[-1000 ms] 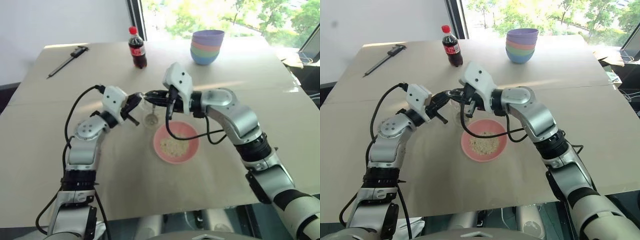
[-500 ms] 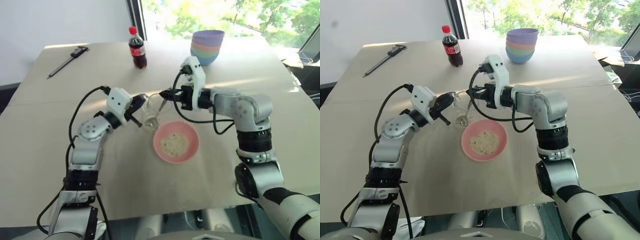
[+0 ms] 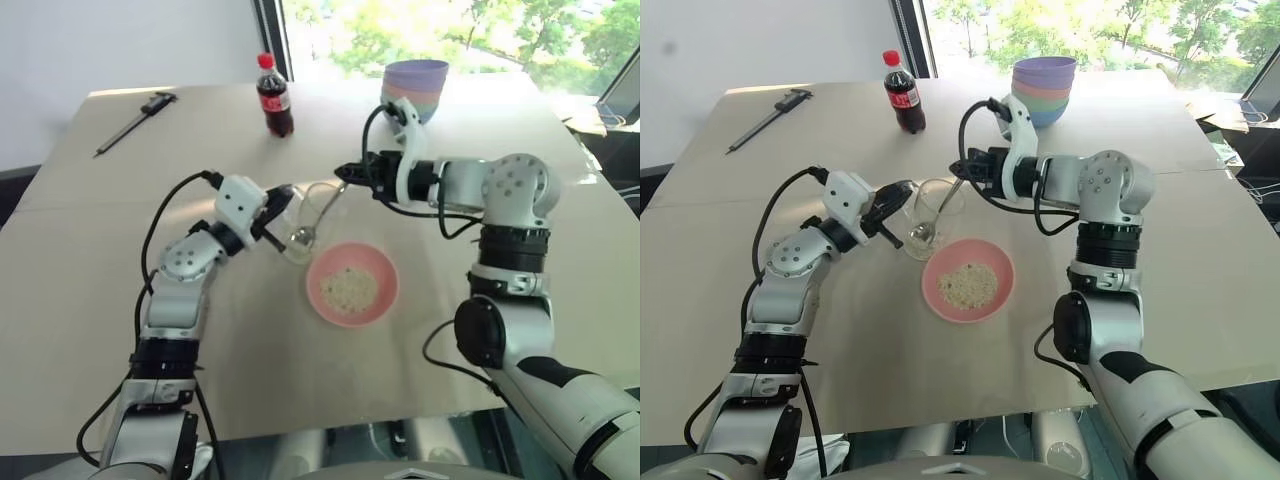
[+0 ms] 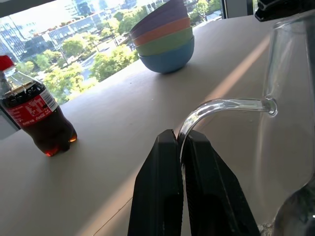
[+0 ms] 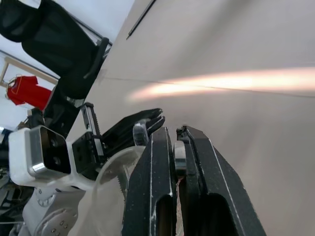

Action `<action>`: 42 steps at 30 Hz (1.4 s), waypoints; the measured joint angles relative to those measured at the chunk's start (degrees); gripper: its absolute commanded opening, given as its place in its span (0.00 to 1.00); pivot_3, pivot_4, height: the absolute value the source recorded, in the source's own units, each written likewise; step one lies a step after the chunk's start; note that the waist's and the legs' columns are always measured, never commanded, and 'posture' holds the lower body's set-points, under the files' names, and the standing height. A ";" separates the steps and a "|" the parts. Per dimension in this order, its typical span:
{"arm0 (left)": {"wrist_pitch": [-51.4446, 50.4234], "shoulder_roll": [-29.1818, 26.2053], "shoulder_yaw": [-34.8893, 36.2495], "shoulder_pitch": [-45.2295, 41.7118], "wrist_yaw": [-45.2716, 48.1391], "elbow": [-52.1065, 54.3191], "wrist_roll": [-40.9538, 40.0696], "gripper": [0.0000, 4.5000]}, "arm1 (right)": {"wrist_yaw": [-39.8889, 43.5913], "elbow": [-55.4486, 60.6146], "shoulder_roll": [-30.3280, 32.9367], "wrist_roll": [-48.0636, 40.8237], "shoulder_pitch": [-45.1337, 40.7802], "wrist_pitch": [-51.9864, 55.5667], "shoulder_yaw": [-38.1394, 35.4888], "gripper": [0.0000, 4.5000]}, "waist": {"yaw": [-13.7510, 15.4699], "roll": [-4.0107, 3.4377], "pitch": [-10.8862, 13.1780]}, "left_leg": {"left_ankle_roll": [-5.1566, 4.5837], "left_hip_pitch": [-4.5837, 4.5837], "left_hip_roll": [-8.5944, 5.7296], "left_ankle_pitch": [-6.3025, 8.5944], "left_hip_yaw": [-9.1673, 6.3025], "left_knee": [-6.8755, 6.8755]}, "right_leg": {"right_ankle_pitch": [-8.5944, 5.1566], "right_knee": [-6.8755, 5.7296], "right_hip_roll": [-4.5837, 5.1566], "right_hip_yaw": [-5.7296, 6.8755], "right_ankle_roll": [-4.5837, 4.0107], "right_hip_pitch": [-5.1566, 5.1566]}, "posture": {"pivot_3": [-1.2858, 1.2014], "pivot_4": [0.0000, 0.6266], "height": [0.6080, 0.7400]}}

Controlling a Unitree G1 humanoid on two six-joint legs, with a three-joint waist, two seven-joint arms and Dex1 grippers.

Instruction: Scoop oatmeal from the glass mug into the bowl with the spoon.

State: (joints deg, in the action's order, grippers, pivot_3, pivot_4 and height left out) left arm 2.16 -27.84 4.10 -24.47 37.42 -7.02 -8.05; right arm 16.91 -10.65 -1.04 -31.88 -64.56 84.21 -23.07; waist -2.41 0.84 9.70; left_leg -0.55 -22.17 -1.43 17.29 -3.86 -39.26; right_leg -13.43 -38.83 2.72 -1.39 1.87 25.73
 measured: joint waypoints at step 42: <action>21.23 5.74 2.14 3.81 -7.30 -8.90 0.99 0.00 | -11.25 -14.73 9.25 -5.24 -9.44 7.95 -28.70 0.00 | 0.10 0.00 0.00 | -0.05 -0.03 0.02 0.02 0.14 0.02 | 0.00 -0.01 0.02 -0.06 0.00 0.00 | 0.52 0.24 1.00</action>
State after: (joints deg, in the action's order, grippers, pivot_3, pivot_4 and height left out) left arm 23.38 -22.10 6.24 -20.66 30.12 -15.91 -7.06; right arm 5.66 -25.38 8.20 -37.12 -73.99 92.16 -51.78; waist -2.30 0.85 9.70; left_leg -0.60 -22.21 -1.41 17.30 -3.72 -39.24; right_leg -13.42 -38.84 2.74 -1.44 1.88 25.73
